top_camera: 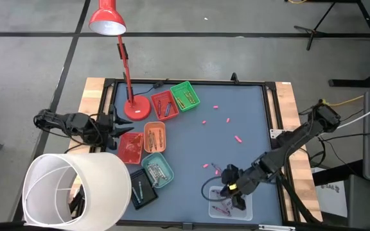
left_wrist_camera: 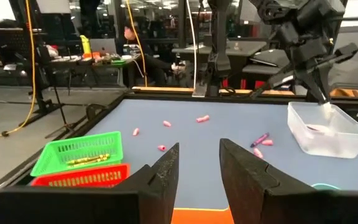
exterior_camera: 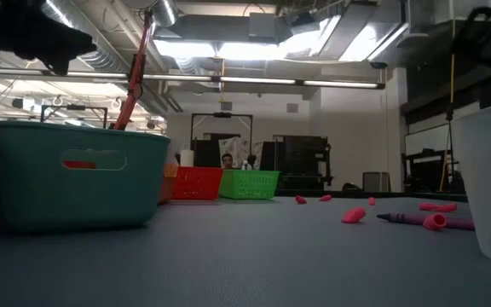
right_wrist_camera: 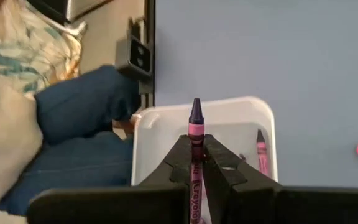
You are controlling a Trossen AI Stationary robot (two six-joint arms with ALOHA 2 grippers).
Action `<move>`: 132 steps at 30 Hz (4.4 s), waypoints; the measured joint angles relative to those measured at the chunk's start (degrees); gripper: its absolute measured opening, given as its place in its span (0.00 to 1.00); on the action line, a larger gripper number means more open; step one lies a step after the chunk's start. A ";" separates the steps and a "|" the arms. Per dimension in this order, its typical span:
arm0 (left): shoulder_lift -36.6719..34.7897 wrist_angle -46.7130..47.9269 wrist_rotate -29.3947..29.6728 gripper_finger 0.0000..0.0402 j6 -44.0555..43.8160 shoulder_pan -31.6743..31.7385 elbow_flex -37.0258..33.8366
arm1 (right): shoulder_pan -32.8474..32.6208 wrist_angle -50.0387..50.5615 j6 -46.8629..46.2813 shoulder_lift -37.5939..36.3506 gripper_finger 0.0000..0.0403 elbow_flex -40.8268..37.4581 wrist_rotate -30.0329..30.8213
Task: Sort crayons
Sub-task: Put the purple crayon into the white bin
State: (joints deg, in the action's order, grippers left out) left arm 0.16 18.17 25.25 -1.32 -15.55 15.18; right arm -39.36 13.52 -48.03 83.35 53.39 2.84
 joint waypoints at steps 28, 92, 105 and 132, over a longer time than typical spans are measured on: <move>0.08 -21.90 -3.12 0.25 11.99 9.04 -14.75 | -0.36 4.62 0.35 5.08 0.18 -0.17 -0.90; 6.56 -20.67 -13.63 0.25 7.87 12.17 -14.75 | 17.25 16.57 2.91 17.68 0.20 2.86 1.14; 6.54 -20.67 -13.63 0.25 7.88 12.17 -14.75 | 17.25 16.72 2.89 17.68 0.04 2.84 1.28; 6.48 -20.70 -13.61 0.25 7.87 12.17 -14.75 | 17.25 16.59 2.95 17.75 0.05 2.75 1.24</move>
State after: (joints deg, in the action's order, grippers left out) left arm 6.65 -2.52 11.64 6.55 -3.38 0.43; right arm -22.11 30.11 -45.09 101.10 56.14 4.08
